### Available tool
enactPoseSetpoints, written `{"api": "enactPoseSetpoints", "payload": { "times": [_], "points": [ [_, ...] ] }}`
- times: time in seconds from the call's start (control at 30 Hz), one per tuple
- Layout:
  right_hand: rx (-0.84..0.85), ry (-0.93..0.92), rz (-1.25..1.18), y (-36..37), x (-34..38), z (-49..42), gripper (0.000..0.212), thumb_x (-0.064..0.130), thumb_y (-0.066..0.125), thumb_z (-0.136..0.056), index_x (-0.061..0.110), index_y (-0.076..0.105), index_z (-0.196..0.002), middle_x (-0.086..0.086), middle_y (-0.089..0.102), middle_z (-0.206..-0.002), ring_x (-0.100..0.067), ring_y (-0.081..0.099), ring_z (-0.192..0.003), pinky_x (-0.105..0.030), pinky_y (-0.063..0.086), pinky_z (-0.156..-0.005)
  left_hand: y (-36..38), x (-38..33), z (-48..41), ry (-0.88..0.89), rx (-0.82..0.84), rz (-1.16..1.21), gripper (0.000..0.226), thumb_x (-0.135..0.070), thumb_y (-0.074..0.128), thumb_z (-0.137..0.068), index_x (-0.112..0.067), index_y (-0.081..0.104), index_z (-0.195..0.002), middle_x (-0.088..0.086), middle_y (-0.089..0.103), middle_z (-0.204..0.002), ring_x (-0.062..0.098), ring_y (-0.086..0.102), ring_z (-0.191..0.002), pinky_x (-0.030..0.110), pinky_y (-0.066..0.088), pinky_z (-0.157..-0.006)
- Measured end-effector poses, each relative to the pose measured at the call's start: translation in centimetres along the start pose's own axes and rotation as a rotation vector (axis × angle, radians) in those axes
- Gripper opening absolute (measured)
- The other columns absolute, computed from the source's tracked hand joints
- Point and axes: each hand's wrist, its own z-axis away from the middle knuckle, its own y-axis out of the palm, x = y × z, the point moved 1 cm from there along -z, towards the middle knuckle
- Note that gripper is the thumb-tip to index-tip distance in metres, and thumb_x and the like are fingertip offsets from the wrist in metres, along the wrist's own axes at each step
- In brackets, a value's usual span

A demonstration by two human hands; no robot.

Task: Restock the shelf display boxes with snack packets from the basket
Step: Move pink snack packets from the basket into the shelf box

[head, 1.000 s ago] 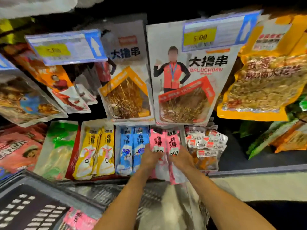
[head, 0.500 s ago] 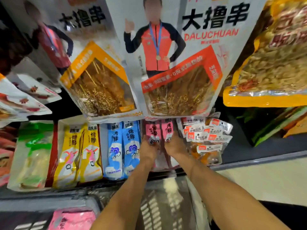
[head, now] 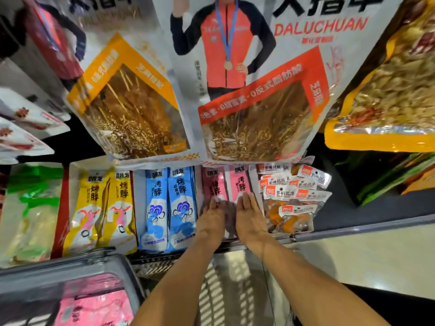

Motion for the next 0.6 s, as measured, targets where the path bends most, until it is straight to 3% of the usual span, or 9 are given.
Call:
{"api": "enactPoseSetpoints", "payload": {
  "times": [0.13,0.3,0.37,0.47,0.53,0.6],
  "points": [
    [0.139,0.030,0.053,0.6,-0.4,-0.9,0.083,0.006,0.046,-0.093,0.008,-0.010,-0.154,-0.010,-0.016,-0.161,-0.029,-0.015,-0.149,-0.039,0.004,-0.123,1.4,0.1,-0.3,0.043,0.116,-0.224,0.086,-0.014,0.063,-0.091,-0.020,0.006,-0.156,0.005,-0.004,-0.164,0.021,0.006,-0.151,0.037,0.019,-0.121],
    [0.266,0.015,0.052,0.1,0.0,-1.1,0.094,0.007,0.055,-0.089,0.019,-0.011,-0.154,-0.009,-0.027,-0.158,-0.029,-0.019,-0.148,-0.038,0.008,-0.121,1.2,0.1,-0.6,0.052,0.161,-0.229,0.085,-0.014,0.063,-0.090,-0.019,0.010,-0.156,0.007,-0.005,-0.163,0.022,0.006,-0.151,0.036,0.021,-0.121],
    [0.266,0.016,0.014,-0.6,0.3,-1.0,0.088,0.019,0.055,-0.091,0.018,-0.006,-0.154,-0.011,-0.019,-0.161,-0.031,-0.014,-0.149,-0.039,0.009,-0.121,0.6,0.0,-0.4,0.045,0.175,-0.186,0.084,-0.008,0.064,-0.089,-0.021,0.013,-0.155,0.006,-0.004,-0.163,0.025,0.007,-0.151,0.038,0.021,-0.121],
    [0.209,-0.035,0.016,-2.1,1.1,-0.4,0.085,0.039,0.055,-0.089,0.014,0.005,-0.154,-0.011,0.009,-0.160,-0.030,0.008,-0.148,-0.038,0.017,-0.120,-1.4,-0.1,0.4,0.058,0.129,-0.099,0.074,0.000,0.057,-0.089,-0.020,0.022,-0.152,0.007,0.007,-0.162,0.029,0.013,-0.149,0.042,0.026,-0.119],
    [0.121,-0.061,0.021,-3.3,2.1,0.7,0.088,0.035,0.060,-0.086,0.018,0.007,-0.154,-0.008,0.022,-0.158,-0.026,0.021,-0.146,-0.036,0.026,-0.116,-3.2,0.1,1.5,0.091,0.004,-0.093,0.065,0.001,0.054,-0.090,-0.017,0.030,-0.147,0.008,0.016,-0.160,0.029,0.018,-0.148,0.043,0.032,-0.116],
    [0.083,-0.073,0.001,-4.9,3.8,2.1,0.084,0.028,0.059,-0.087,0.019,0.009,-0.155,-0.006,0.027,-0.157,-0.027,0.029,-0.143,-0.038,0.031,-0.114,-5.6,0.8,3.4,0.087,-0.204,-0.121,0.053,-0.008,0.052,-0.093,-0.016,0.036,-0.143,0.008,0.030,-0.155,0.028,0.036,-0.140,0.042,0.042,-0.108]
  ]
}}
